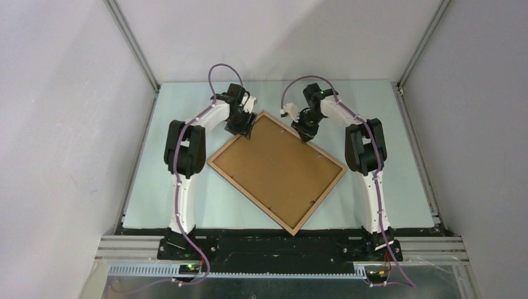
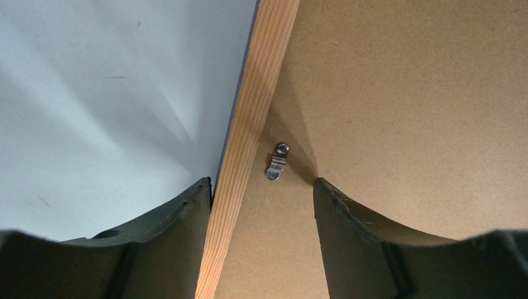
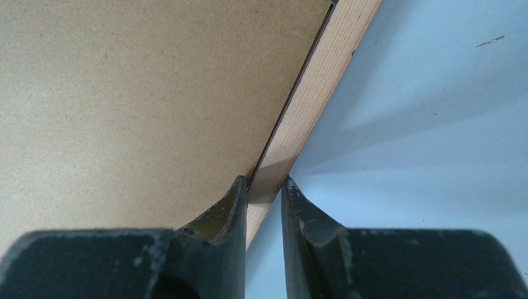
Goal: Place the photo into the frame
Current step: Adjust the photo frame at the center of the board.
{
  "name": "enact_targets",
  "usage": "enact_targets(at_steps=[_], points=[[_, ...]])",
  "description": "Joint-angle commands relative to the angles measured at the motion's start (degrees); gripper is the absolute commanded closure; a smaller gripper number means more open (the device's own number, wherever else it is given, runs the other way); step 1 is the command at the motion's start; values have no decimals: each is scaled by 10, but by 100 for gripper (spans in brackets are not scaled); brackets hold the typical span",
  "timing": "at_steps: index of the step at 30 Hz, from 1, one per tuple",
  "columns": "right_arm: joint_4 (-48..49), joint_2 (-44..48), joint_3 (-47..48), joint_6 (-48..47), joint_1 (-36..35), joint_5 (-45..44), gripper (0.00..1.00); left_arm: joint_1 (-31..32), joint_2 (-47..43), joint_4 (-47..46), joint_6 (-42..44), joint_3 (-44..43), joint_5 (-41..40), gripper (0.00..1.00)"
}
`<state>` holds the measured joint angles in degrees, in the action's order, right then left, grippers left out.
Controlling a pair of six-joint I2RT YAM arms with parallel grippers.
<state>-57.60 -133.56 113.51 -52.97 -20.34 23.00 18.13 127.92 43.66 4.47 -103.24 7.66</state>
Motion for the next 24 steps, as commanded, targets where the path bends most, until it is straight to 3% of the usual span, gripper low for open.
enact_targets(at_steps=[1,13,24], points=[[-8,6,-19,-20,-30,43,100,-2,-12,11,-23,5,10,36],[6,-28,78,5,-45,21,100,-17,-99,11,14,130,122,35],[1,-74,162,26,-56,2,100,-35,-177,10,38,243,131,34]])
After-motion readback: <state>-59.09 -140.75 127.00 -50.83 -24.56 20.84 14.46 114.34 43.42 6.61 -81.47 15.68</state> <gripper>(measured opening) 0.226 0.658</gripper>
